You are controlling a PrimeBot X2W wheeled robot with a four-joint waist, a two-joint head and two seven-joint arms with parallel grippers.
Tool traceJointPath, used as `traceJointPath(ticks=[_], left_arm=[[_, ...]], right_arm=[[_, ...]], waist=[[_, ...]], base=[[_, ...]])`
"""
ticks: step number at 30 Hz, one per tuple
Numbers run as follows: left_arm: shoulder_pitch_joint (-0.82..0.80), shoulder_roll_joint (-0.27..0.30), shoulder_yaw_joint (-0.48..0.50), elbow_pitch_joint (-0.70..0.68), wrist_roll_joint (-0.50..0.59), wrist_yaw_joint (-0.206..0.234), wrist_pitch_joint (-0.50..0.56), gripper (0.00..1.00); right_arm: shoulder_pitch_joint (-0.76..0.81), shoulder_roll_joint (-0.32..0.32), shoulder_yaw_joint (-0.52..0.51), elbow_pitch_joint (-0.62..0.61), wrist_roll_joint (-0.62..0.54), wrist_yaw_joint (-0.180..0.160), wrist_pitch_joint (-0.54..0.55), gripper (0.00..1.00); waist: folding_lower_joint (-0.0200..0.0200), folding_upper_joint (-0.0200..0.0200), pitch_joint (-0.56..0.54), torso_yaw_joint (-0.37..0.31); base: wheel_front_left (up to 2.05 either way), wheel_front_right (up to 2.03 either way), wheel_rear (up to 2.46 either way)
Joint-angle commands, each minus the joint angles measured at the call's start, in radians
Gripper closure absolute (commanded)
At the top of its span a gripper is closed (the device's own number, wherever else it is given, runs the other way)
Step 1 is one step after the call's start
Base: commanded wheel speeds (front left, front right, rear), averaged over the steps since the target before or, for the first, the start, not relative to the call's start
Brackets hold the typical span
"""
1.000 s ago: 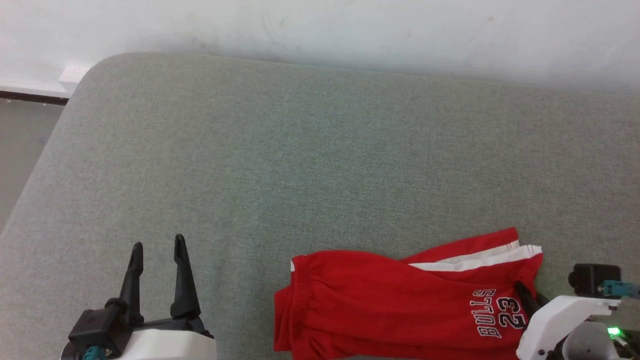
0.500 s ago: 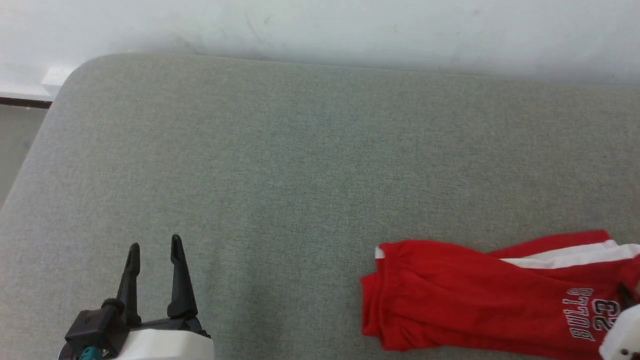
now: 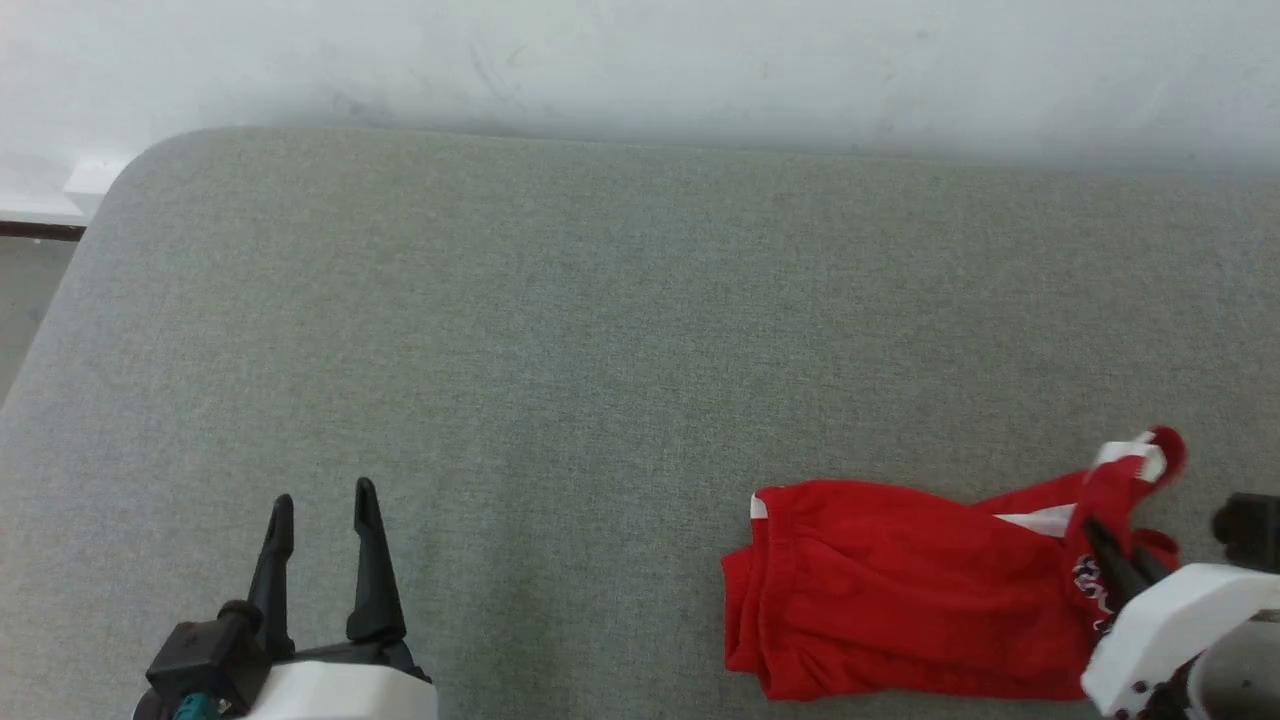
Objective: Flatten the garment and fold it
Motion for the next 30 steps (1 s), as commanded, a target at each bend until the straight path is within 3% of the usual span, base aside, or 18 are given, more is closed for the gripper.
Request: traceJointPath(ticks=[1, 8, 14, 20, 30], left_arm=[[-0.004, -0.004, -0.004, 0.006, -0.006, -0.003, -0.003, 0.0], [-0.002, -0.01, -0.016, 0.021, -0.013, -0.005, -0.002, 0.0], [-0.002, -0.012, -0.023, 0.034, -0.019, -0.009, -0.002, 0.0], [-0.002, -0.012, -0.03, 0.039, -0.021, -0.008, 0.0, 0.0], [-0.017, -0.013, -0.037, 0.047, -0.028, -0.011, 0.001, 0.0]], right_arm=[[0.016, -0.002, 0.025, -0.024, 0.009, -0.001, 0.006, 1.0], [0.051, -0.002, 0.174, -0.111, 0.05, -0.001, 0.033, 1.0], [0.04, -0.002, 0.312, -0.102, 0.07, -0.001, 0.034, 1.0], [0.016, -0.002, 0.413, 0.008, 0.076, -0.001, 0.016, 1.0], [-0.118, -0.002, 0.508, 0.293, 0.079, -0.001, -0.07, 1.0]], waist=[[-0.0001, 0.0, -0.005, 0.003], [-0.0001, 0.0, -0.019, 0.019], [-0.0001, 0.0, -0.029, 0.034], [-0.0001, 0.0, -0.034, 0.048], [-0.0001, 0.0, -0.017, 0.061]], base=[[0.0, 0.0, 0.0], [0.0, 0.0, 0.0], [0.0, 0.0, 0.0], [0.0, 0.0, 0.0], [0.0, 0.0, 0.0]])
